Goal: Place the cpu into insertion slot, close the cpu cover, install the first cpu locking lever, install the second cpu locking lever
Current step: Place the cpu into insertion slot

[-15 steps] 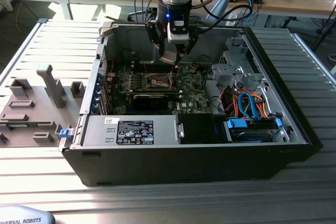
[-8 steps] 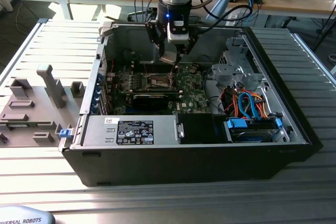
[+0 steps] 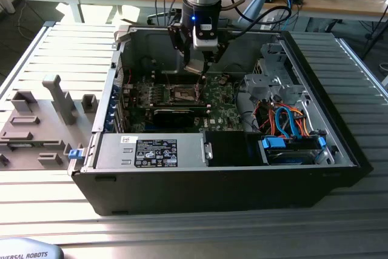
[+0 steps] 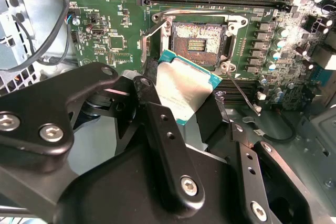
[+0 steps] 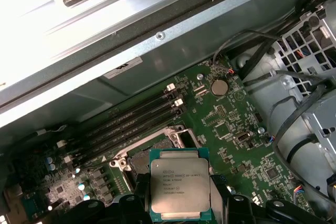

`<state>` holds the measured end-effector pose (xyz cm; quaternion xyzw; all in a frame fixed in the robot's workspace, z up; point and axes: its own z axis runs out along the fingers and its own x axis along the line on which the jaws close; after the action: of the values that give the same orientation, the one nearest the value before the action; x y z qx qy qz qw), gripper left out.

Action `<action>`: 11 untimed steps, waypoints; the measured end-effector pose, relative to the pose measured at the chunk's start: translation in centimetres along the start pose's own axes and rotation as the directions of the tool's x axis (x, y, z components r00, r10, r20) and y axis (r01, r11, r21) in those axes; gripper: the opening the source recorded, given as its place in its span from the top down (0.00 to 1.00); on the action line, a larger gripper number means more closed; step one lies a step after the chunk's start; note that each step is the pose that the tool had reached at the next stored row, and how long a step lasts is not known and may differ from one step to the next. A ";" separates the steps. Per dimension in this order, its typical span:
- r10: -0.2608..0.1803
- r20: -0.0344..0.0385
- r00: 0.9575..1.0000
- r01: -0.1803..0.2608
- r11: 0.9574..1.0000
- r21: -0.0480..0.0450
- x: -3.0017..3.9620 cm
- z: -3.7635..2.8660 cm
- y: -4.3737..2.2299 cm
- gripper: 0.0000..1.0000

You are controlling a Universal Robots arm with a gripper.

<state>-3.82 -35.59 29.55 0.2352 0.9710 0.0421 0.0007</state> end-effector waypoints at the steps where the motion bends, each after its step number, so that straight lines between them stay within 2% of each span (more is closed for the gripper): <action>1: 0.001 0.000 1.000 -0.001 1.000 0.000 0.00 0.00 0.00 0.46; 11: 0.009 0.001 1.000 -0.009 1.000 0.000 0.00 0.03 0.00 0.46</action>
<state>-3.82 -35.59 29.52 0.2394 0.9700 0.0421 0.0009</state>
